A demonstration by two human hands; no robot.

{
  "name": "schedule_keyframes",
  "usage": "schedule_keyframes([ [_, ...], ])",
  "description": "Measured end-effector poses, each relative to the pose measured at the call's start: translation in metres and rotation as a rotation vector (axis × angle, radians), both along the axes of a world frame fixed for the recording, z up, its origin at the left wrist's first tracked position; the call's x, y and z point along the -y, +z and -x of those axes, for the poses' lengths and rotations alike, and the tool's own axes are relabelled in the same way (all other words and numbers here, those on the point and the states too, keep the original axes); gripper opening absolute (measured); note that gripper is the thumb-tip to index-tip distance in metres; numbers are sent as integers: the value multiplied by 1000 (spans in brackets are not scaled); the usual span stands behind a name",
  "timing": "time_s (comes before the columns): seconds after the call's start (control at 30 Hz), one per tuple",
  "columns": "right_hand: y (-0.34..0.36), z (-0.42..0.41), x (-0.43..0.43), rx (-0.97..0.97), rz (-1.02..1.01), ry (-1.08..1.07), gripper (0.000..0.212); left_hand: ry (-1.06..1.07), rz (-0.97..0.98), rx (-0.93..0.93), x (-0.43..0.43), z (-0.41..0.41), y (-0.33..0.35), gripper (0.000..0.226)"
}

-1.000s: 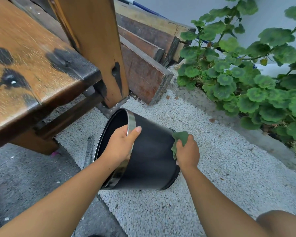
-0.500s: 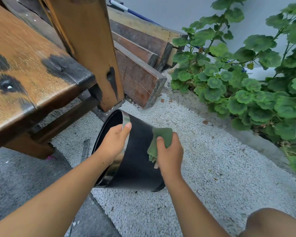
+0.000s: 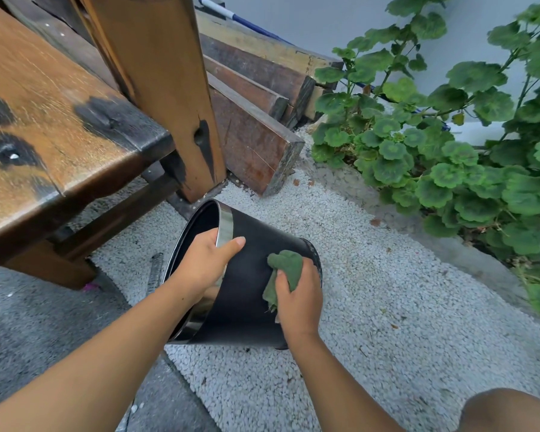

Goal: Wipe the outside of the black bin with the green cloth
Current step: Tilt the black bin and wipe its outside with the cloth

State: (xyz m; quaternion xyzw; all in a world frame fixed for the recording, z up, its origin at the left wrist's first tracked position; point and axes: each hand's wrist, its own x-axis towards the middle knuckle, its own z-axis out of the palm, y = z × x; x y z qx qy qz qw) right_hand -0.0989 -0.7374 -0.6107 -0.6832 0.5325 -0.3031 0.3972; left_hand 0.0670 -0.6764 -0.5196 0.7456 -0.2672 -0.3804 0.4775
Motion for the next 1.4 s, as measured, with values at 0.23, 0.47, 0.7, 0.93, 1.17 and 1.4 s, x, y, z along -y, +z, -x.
schedule_keyframes([
  [0.23,-18,19,25,-82,-54,-51,10,1,-18,-106,-15,-16,-3,16],
  [0.47,-17,40,52,32,-128,-195,5,-20,-27,-110,-18,-17,-2,17],
  [0.7,-17,60,44,115,-108,-230,8,13,-18,-62,-20,-21,-5,14],
  [0.93,-41,50,8,-40,-153,-140,21,34,-58,-46,-16,-23,-4,17],
  [1.17,-34,52,23,-21,-218,-61,16,94,-124,152,-1,-25,-4,32],
  [1.4,-29,45,19,-42,-173,3,24,230,-303,305,18,-52,-4,47],
])
